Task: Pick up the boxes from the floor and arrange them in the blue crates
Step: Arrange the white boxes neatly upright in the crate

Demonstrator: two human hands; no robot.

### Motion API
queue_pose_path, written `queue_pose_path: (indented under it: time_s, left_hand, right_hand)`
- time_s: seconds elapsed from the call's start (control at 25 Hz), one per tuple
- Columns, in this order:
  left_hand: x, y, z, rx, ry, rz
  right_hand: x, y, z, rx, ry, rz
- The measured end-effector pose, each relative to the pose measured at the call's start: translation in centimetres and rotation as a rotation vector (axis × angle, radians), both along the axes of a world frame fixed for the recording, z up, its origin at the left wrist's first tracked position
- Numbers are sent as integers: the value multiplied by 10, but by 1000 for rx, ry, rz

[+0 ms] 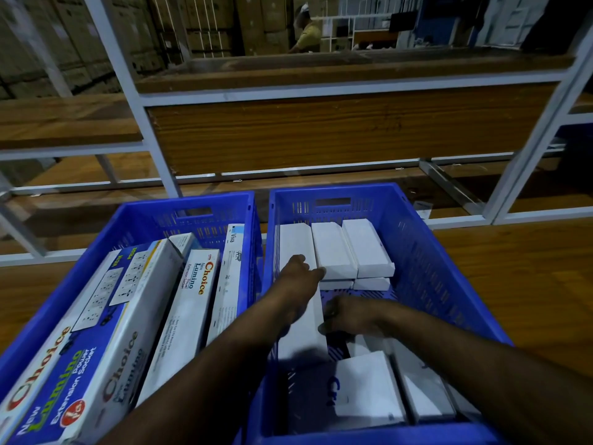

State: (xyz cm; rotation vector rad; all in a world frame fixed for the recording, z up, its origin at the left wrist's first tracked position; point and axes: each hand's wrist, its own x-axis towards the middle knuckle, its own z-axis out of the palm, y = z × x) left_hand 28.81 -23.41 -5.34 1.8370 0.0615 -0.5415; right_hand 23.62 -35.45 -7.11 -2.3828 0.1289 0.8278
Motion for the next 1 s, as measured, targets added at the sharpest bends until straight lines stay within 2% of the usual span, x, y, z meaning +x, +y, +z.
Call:
queue_pose_path:
  time_s: [0.12, 0.32, 0.4, 0.48, 0.56, 0.64, 0.84, 1.0]
  left_hand:
    - [-4, 1, 2, -3, -46, -4]
    - [-12, 4, 6, 42, -115, -71]
    - [-18, 4, 6, 36, -126, -109]
    - [-22, 3, 5, 32, -157, -170]
    - [-26, 0, 4, 63, -179, -285]
    - [-31, -1, 5, 193, -224, -460]
    - [-46, -6, -2, 473, -105, -915]
    - [-56, -10, -5, 573, -92, -1105]
  right_hand:
    - [-1, -17, 19, -286, -86, 155]
    - [6, -44, 27, -489, -168, 294]
    - [8, -45, 24, -493, -98, 352]
    - [13, -41, 15, -480, 68, 401]
    - [20, -38, 5, -466, 217, 393]
    - [24, -36, 0, -452, 278, 371]
    - [27, -33, -2, -408, 251, 437]
    - [30, -34, -1, -403, 236, 418]
